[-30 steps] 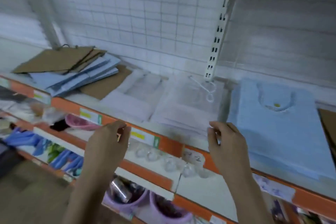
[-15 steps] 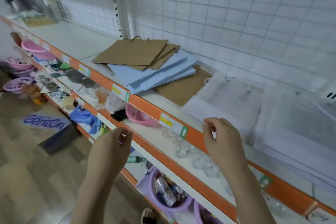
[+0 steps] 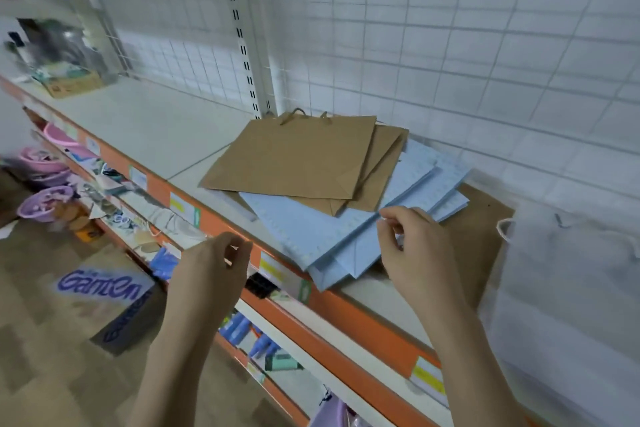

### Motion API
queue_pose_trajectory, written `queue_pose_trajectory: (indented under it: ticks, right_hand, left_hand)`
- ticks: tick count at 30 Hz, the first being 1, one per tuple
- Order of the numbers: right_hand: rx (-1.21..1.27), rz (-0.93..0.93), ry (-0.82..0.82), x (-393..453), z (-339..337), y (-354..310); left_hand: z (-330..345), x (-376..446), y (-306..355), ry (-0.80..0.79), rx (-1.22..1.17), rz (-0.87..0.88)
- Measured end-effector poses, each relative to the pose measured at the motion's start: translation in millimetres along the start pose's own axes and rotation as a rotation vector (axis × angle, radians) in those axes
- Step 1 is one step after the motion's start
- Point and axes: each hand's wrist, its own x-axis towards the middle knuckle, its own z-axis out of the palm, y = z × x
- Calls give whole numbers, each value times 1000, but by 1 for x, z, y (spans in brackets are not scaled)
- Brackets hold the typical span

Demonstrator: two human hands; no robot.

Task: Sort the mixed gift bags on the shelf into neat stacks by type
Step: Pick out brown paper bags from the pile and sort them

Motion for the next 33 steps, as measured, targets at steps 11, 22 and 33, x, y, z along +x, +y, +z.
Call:
queue_pose_trajectory:
  ticks: [11,22,33]
  right_hand:
    - [-149,114,152,57,42,-26]
    - [-328,374,339,78,98,-80]
    - [-410,490,395,86,127,-97]
  left_hand:
    - [37,146,-28,-59,-54,71]
    - [39,260,-69,-460,15,-30]
    - [32,297,-99,-460,-425,82]
